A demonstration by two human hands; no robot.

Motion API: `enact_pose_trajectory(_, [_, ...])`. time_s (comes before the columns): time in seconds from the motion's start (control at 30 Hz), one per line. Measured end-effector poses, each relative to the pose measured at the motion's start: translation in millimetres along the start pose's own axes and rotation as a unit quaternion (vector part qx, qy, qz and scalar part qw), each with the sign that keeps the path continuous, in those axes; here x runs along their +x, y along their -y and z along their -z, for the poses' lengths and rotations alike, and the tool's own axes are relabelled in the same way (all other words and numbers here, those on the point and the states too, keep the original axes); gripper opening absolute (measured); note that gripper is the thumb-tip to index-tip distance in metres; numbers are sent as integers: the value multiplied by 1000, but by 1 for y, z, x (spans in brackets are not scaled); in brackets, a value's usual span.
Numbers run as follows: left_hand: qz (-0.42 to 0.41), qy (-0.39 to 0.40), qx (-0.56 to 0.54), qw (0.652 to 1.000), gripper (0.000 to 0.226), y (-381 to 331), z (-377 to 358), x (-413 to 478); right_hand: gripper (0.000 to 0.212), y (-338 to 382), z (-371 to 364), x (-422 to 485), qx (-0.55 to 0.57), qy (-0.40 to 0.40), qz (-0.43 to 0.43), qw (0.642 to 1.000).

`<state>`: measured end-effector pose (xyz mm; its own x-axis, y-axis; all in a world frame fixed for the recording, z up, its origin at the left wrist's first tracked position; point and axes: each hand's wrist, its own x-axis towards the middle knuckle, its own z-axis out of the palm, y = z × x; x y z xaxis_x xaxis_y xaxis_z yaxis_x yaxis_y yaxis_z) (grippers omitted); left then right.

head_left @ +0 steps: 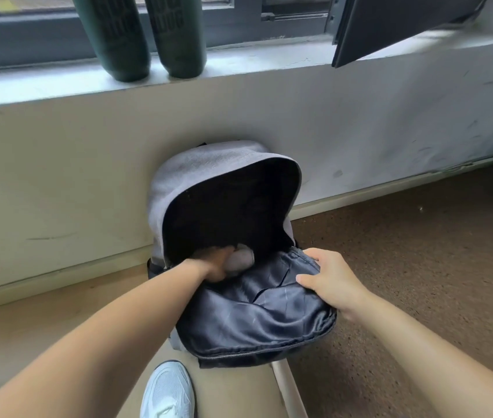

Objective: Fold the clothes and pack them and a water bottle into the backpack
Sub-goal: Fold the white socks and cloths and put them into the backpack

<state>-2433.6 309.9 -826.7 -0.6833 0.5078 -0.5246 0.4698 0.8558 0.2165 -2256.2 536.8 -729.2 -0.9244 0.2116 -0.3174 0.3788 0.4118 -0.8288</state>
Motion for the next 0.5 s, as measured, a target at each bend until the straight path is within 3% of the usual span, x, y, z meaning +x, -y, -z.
enact_pose_trajectory(0.1, [12, 19, -30, 999, 73, -2, 1, -1, 33, -6, 0, 0, -55, -5, 5, 998])
enact_pose_trajectory(0.23, [9, -38, 49, 998, 71, -15, 17, -14, 46, -9, 5, -6, -127, 35, -15, 991])
enact_pose_trajectory(0.4, [-110, -75, 110, 985, 58, -69, 39, -52, 69, -4, 15, -26, -209, 96, -50, 972])
enact_pose_trajectory(0.5, [-198, -70, 165, 964, 35, -113, 52, -81, 74, 12, 34, -48, -266, 109, -41, 957])
